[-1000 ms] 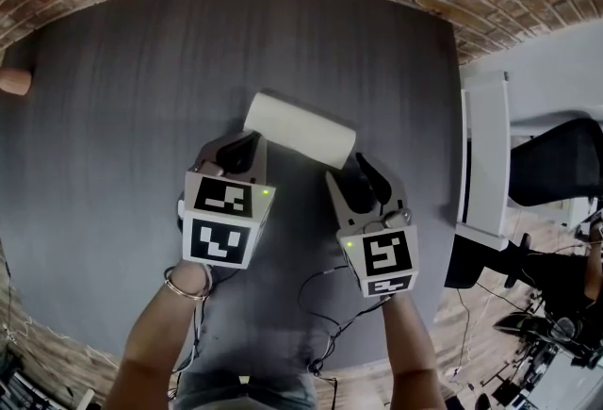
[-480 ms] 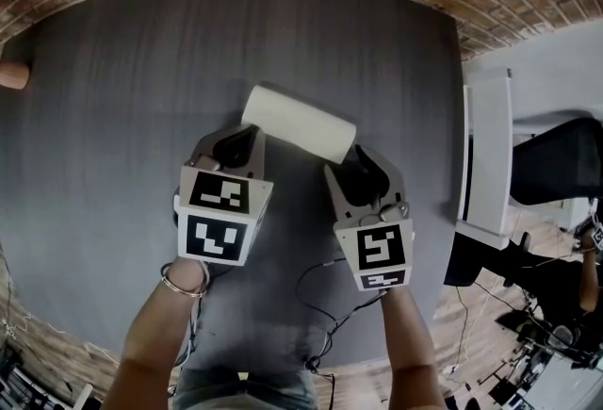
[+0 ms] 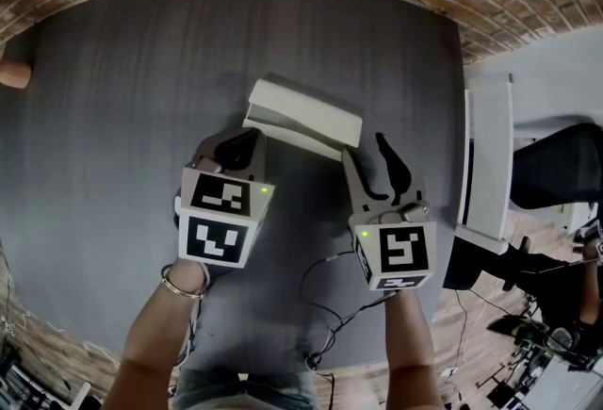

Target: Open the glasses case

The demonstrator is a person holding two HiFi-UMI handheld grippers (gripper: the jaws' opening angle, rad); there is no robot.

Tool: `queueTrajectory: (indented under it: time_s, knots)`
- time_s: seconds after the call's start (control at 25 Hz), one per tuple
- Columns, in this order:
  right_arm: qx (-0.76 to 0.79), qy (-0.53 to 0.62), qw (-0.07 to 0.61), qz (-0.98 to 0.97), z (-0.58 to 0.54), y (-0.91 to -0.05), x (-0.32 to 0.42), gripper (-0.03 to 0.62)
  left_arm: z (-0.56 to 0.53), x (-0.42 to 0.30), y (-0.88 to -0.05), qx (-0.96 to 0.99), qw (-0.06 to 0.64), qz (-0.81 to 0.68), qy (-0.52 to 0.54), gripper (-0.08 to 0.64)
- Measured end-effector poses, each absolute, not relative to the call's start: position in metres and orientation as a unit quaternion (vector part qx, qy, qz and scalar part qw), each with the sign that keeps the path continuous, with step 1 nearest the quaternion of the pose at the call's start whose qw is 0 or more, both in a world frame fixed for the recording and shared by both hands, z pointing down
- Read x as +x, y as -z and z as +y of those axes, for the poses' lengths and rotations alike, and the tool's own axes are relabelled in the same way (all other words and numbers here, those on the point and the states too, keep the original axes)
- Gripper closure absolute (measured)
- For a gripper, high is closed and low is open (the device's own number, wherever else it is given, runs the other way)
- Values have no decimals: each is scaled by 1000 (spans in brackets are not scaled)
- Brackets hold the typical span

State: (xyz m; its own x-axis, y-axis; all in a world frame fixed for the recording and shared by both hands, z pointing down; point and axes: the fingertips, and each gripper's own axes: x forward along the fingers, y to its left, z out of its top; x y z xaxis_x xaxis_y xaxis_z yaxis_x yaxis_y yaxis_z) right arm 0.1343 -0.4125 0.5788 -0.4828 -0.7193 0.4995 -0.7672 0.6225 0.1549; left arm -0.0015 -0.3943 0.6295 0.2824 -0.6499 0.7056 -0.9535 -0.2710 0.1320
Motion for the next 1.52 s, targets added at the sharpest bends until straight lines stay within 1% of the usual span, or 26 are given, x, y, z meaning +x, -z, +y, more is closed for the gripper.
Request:
queueTrajectory:
  time_s: [0.16,0.76,0.88,1.04,1.24,1.52]
  knots:
    - [453,-50,238,-858,-429,-561,140,400,-394,-1,-629,749,283,-536,-270,557]
    - [447,-51,240,-860,-417,-551,136,400,-395,0,-632,749,279,-528,-288,557]
    - [450,-48,236,-860,-411,-540,138,400,-394,0,-629,747,291,-534,-268,558]
    - [459,-40,229,-857,-399,-520,143,404,-388,-2,-601,751,285,-557,-213,558]
    - [483,-46,215,-848,-374,-496,154,421,-370,-7,-555,757,266,-570,-180,558]
    - [533,-75,169,-826,-319,-456,166,476,-321,-23,-492,765,242,-581,-135,558]
